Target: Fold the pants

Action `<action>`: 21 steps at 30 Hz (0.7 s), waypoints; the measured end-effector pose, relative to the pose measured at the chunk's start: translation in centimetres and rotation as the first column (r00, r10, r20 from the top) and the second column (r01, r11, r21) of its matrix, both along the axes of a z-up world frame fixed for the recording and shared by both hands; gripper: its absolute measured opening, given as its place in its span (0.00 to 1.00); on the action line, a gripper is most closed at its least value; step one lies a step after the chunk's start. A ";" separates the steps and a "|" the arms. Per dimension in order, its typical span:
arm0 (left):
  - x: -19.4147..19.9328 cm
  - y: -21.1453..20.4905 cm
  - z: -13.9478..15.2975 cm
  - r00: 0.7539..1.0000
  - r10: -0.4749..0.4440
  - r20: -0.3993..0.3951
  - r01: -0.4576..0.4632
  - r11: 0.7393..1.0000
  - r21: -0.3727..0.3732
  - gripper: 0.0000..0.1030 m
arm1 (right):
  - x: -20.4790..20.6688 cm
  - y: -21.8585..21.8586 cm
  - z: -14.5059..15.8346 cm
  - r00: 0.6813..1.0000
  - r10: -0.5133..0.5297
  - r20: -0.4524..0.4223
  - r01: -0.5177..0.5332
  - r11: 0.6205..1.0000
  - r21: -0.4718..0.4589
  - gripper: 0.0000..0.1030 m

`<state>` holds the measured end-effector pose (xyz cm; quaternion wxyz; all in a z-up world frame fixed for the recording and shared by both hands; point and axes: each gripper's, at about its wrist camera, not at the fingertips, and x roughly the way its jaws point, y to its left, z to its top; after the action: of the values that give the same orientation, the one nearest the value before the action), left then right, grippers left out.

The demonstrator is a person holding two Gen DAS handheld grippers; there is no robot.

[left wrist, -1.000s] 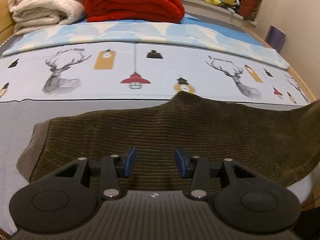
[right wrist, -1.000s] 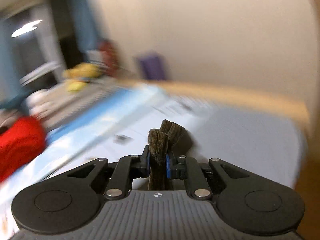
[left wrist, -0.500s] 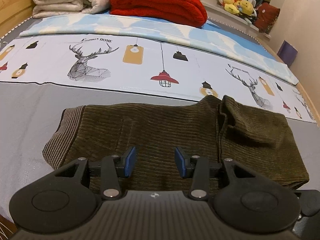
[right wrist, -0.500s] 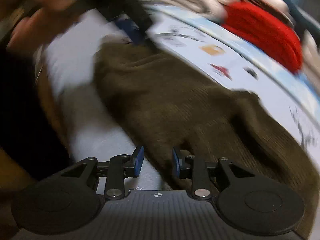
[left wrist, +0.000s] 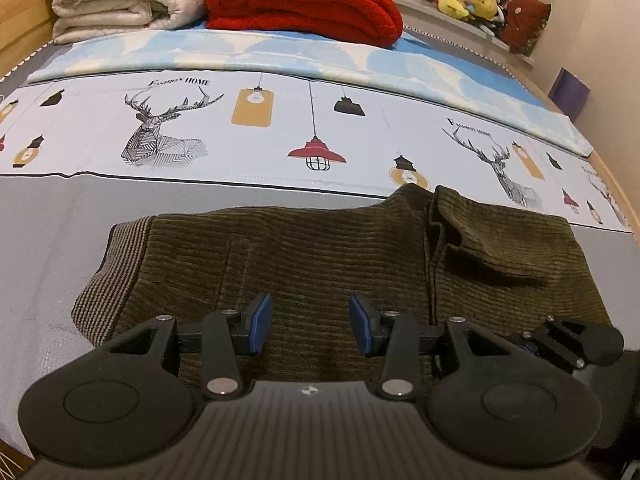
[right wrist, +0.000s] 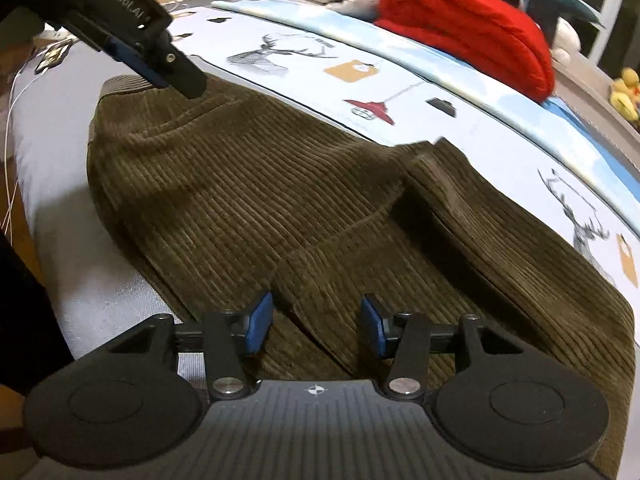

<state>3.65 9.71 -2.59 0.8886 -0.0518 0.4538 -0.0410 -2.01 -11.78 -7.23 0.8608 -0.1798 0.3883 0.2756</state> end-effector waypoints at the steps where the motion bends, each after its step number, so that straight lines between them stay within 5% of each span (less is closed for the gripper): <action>1: 0.0 0.1 0.0 1.000 0.003 0.000 -0.003 1.000 -0.001 0.46 | 0.5 -0.5 0.6 1.000 -0.010 -0.021 0.011 0.999 0.042 0.28; 2: 0.0 0.2 0.0 1.000 0.005 0.001 -0.005 1.000 -0.004 0.46 | 0.9 -0.5 0.9 0.999 -0.028 -0.025 0.030 0.996 0.089 0.14; 7: 0.2 0.6 0.1 1.000 0.014 0.005 -0.014 1.000 -0.015 0.46 | -0.2 -3.3 5.8 0.999 0.004 0.053 -0.019 0.957 0.290 0.14; 9: 0.5 0.3 0.1 1.000 0.015 0.004 -0.014 1.000 -0.022 0.46 | -0.8 -3.2 4.9 0.995 0.099 -0.033 -0.087 0.961 0.262 0.14; 12: 0.9 -0.6 0.1 1.000 0.003 -0.002 -0.003 1.000 -0.027 0.46 | -2.1 -1.8 1.8 0.982 0.176 -0.074 -0.172 0.983 0.063 0.15; 16: 1.1 -2.8 -0.1 0.999 -0.038 -0.004 0.038 0.999 -0.027 0.46 | -2.6 -3.6 4.1 0.990 0.138 -0.042 -0.127 0.974 0.188 0.17; 21: 2.0 -5.5 -0.5 0.997 -0.081 -0.009 0.081 0.996 -0.024 0.46 | -1.8 -9.1 7.6 1.000 -0.028 -0.004 0.028 0.953 0.302 0.36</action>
<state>5.62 4.23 -3.09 0.8832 -0.0440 0.4596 -0.0820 -3.85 -20.90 0.40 0.8820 -0.0405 0.3441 0.3195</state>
